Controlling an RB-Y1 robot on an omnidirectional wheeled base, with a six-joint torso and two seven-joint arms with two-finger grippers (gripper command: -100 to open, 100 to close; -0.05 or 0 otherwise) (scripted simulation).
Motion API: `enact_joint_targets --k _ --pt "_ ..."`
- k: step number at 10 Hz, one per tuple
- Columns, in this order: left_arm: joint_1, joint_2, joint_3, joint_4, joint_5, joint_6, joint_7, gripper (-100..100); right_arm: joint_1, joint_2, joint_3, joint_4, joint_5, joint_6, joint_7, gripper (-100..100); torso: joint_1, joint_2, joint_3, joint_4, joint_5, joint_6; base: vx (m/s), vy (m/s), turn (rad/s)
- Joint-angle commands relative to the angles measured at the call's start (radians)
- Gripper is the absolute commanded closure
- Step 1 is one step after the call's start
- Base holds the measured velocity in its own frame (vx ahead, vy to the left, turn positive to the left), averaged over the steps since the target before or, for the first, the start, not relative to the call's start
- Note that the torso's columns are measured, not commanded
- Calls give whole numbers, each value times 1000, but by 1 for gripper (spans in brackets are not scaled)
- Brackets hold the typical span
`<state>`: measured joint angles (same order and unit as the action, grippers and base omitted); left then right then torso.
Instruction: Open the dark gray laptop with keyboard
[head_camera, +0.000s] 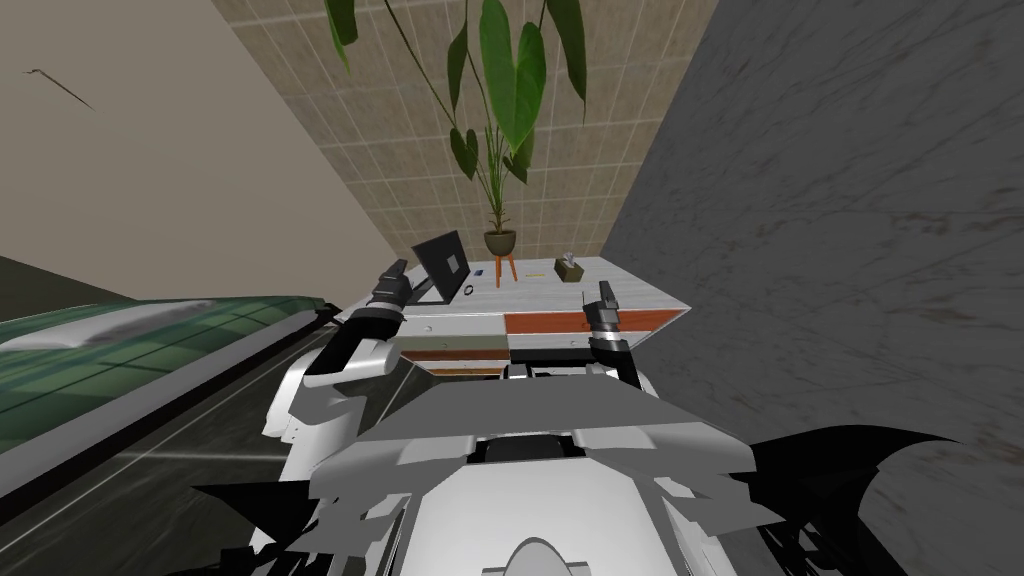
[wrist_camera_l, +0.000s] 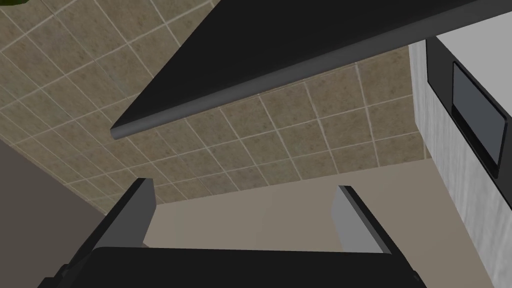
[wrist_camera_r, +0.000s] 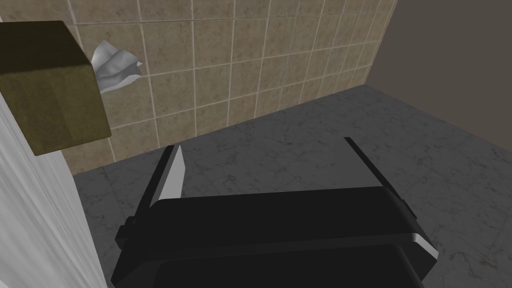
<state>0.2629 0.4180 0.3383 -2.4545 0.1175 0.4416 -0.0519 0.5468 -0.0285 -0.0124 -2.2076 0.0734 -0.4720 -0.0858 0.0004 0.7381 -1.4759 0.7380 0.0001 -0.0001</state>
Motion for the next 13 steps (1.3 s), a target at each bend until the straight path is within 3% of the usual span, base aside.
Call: enact_joint_targets --k 1,4,13 --pt "-14 21 15 1 9 68 4 -100 0 0 0 0 0 0 0 0 0 0 0 0 0 0 4 -27 -22" --pt "-40 67 44 7 29 161 12 -100 0 0 0 0 0 0 0 0 0 0 0 0 0 0 5 -31 -28" --pt "-89 159 100 7 67 363 29 -100 0 0 0 0 0 0 0 0 -1 -2 -1 -1 0 1 6 -29 -22"
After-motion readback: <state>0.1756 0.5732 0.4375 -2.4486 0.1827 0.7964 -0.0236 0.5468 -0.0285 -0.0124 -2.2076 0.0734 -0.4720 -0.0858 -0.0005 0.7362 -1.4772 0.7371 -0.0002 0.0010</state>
